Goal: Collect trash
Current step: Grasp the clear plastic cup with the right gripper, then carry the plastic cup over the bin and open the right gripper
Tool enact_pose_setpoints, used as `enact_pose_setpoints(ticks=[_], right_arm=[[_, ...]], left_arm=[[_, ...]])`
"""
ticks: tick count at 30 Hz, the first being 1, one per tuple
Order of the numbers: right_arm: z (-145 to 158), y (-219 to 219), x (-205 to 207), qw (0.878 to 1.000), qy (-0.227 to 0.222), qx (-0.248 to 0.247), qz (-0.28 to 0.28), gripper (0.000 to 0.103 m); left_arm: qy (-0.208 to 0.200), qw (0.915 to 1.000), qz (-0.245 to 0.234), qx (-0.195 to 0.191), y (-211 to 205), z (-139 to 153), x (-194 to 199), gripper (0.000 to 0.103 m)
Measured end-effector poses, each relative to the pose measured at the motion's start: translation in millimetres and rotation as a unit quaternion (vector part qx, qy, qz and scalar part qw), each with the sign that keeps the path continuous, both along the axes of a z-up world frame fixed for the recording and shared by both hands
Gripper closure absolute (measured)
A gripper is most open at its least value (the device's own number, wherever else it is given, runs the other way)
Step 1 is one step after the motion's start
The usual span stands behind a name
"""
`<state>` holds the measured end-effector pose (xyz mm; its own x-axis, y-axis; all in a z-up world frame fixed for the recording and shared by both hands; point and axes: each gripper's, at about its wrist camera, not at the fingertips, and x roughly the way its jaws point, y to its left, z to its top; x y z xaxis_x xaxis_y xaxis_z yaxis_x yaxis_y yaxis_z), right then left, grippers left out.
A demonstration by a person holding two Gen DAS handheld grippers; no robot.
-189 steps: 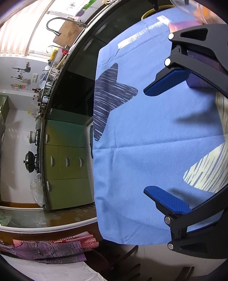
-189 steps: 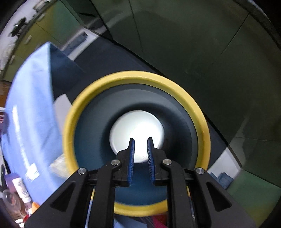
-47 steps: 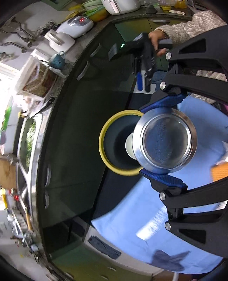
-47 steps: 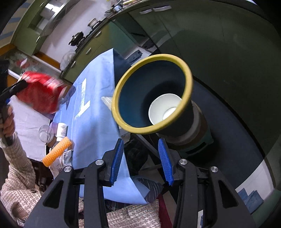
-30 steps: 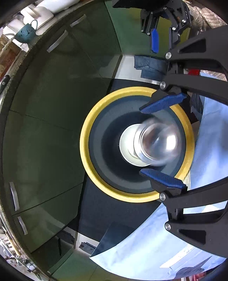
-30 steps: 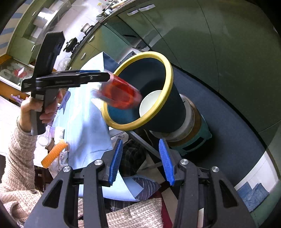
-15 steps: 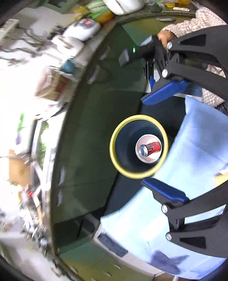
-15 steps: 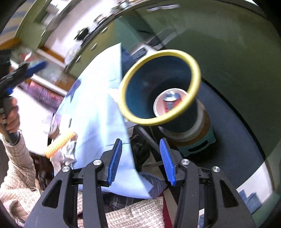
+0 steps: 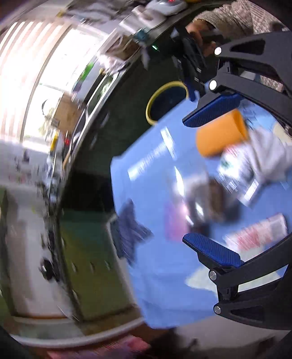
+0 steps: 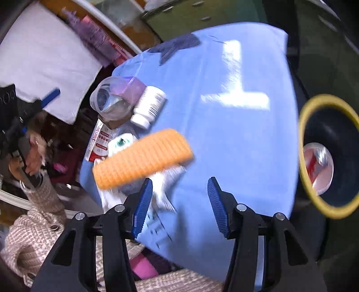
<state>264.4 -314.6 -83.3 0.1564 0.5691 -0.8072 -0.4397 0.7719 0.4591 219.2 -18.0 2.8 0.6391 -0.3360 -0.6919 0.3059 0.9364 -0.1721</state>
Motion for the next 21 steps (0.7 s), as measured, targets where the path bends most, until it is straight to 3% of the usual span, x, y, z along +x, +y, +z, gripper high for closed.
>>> enact_pose_setpoints(ticks=[7,17,18,21], right_arm=[[40.4,85.3,29.4,0.993,-0.028,0.074,0.083,0.052],[20.7,130.8,81.8,0.986,0.04,0.145,0.077,0.052],[19.3,132.2,84.9,0.985,0.042,0.151,0.077,0.054],[17.4,136.6,89.1,0.982,0.044,0.164,0.081,0.075]], left_arm=[[0.002,0.9973,0.07,-0.024,74.9,-32.3,-37.6,0.012],[0.022,0.9951,0.092,-0.032,110.6,-55.1,-51.9,0.012],[0.024,0.9952,0.09,-0.031,109.2,-56.1,-50.5,0.012],[0.029,0.9958,0.083,-0.028,103.4,-58.5,-48.6,0.012]])
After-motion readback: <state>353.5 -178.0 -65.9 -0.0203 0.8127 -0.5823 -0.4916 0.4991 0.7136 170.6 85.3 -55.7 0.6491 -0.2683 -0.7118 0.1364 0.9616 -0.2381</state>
